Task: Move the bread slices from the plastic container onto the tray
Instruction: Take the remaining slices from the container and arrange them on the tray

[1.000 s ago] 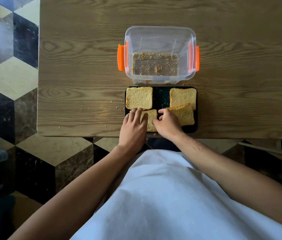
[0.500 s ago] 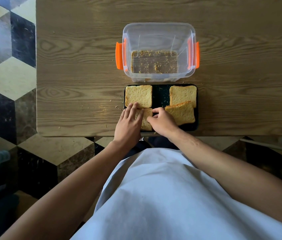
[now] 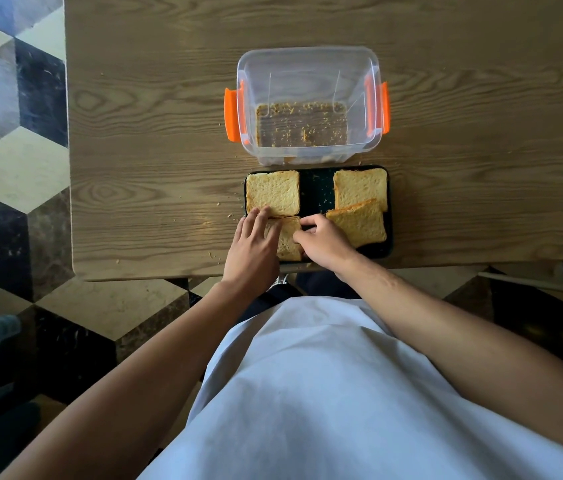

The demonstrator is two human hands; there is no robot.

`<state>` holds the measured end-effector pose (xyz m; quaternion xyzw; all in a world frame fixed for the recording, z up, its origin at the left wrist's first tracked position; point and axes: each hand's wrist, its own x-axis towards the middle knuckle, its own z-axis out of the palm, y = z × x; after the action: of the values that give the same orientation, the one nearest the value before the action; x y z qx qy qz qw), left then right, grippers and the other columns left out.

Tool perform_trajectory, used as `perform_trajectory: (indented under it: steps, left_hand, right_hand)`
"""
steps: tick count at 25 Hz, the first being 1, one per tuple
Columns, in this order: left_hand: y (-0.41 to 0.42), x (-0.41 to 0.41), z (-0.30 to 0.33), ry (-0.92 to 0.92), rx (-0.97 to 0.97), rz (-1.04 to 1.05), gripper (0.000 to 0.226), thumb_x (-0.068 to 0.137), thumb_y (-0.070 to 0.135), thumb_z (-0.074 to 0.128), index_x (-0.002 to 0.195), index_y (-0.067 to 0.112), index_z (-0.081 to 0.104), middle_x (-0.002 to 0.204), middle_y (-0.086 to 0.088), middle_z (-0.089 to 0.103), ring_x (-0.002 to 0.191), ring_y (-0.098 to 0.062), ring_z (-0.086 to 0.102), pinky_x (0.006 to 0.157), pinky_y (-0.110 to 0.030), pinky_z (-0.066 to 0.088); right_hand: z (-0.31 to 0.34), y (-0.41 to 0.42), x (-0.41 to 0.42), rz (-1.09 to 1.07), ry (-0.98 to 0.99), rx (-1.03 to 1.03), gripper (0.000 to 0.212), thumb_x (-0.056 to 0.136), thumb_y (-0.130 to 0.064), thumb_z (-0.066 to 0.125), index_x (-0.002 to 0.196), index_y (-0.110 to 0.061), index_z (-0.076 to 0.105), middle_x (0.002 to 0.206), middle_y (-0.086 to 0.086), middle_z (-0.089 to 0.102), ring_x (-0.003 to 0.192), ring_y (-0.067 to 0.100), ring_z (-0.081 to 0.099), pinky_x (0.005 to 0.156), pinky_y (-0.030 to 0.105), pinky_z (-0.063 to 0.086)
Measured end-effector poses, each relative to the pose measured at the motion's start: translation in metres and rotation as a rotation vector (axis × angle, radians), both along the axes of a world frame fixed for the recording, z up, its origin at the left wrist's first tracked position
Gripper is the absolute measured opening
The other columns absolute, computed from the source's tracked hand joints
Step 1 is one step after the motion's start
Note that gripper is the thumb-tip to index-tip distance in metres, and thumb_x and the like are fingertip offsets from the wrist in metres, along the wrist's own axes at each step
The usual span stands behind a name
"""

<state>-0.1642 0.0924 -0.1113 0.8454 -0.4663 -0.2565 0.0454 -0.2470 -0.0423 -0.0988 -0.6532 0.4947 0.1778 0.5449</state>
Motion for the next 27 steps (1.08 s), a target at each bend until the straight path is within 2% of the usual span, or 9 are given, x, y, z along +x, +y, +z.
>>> perform_trajectory:
  steps: [5,8,10,13,15,18,21,24,27]
  left_hand:
    - [-0.023,-0.007,0.01,0.055,-0.102,0.055,0.056,0.08,0.01,0.056,0.136,0.004,0.053,0.141,-0.019,0.05,0.131,-0.039,0.04,0.11,-0.046,0.035]
    - [-0.054,-0.015,0.013,0.219,-0.192,0.149,0.049,0.084,0.009,0.056,0.133,0.003,0.056,0.131,-0.019,0.057,0.12,-0.038,0.049,0.103,-0.044,0.042]
    - [-0.081,-0.015,0.013,0.322,-0.18,0.268,0.044,0.086,0.007,0.055,0.13,0.003,0.058,0.126,-0.019,0.06,0.114,-0.035,0.054,0.095,-0.04,0.045]
    - [-0.116,-0.015,0.015,0.381,-0.109,0.391,0.017,0.08,0.002,0.05,0.089,0.001,0.065,0.089,-0.018,0.065,0.081,-0.034,0.057,0.061,-0.034,0.042]
    - [-0.133,-0.013,0.018,0.403,-0.058,0.479,0.012,0.073,-0.001,0.048,0.068,0.007,0.054,0.068,-0.011,0.055,0.064,-0.029,0.047,0.051,-0.03,0.033]
    - [-0.147,-0.011,0.019,0.445,-0.036,0.554,0.016,0.066,-0.005,0.046,0.062,0.01,0.051,0.06,-0.006,0.05,0.059,-0.027,0.043,0.053,-0.03,0.033]
    - [-0.154,-0.012,0.015,0.485,-0.046,0.624,0.014,0.066,-0.006,0.047,0.062,0.003,0.057,0.061,-0.013,0.052,0.06,-0.027,0.045,0.054,-0.03,0.033]
    - [-0.161,-0.016,0.015,0.504,-0.043,0.665,0.019,0.067,-0.006,0.048,0.068,-0.001,0.066,0.061,-0.015,0.057,0.057,-0.026,0.047,0.051,-0.027,0.033]
    - [-0.165,-0.018,0.014,0.487,-0.059,0.69,0.018,0.067,-0.004,0.049,0.066,-0.002,0.067,0.058,-0.011,0.056,0.053,-0.025,0.046,0.051,-0.026,0.033]
  right_hand:
    - [0.008,-0.014,-0.021,-0.058,-0.05,-0.095,0.031,0.089,-0.026,0.062,0.119,-0.017,0.065,0.104,0.005,0.071,0.094,0.022,0.068,0.087,0.042,0.057]
    - [0.013,-0.036,-0.039,-0.192,-0.065,-0.216,0.021,0.091,-0.019,0.061,0.11,-0.012,0.068,0.1,0.004,0.07,0.09,0.022,0.068,0.079,0.037,0.058]
    - [0.014,-0.056,-0.048,-0.287,-0.079,-0.279,0.022,0.091,-0.01,0.06,0.112,-0.004,0.066,0.108,0.01,0.064,0.095,0.024,0.063,0.08,0.032,0.053]
    - [0.012,-0.08,-0.055,-0.256,-0.007,-0.397,0.031,0.09,-0.015,0.062,0.118,-0.003,0.063,0.121,0.014,0.06,0.103,0.026,0.062,0.087,0.035,0.053]
    - [0.01,-0.091,-0.056,-0.212,0.059,-0.395,0.032,0.09,-0.021,0.063,0.118,-0.006,0.063,0.122,0.013,0.06,0.104,0.026,0.062,0.087,0.036,0.053]
    - [0.005,-0.096,-0.057,-0.135,0.102,-0.36,0.036,0.091,-0.025,0.063,0.122,-0.007,0.061,0.126,0.014,0.054,0.108,0.029,0.059,0.093,0.041,0.051]
    - [0.001,-0.094,-0.056,-0.115,0.092,-0.343,0.043,0.09,-0.023,0.063,0.129,-0.005,0.056,0.129,0.017,0.048,0.112,0.032,0.055,0.098,0.041,0.046]
    - [0.0,-0.096,-0.055,-0.123,0.068,-0.322,0.047,0.09,-0.023,0.064,0.133,-0.005,0.053,0.129,0.016,0.047,0.109,0.03,0.055,0.09,0.032,0.044]
    - [-0.001,-0.098,-0.057,-0.123,0.045,-0.326,0.048,0.09,-0.023,0.063,0.133,-0.005,0.054,0.129,0.016,0.048,0.109,0.029,0.055,0.089,0.029,0.042]
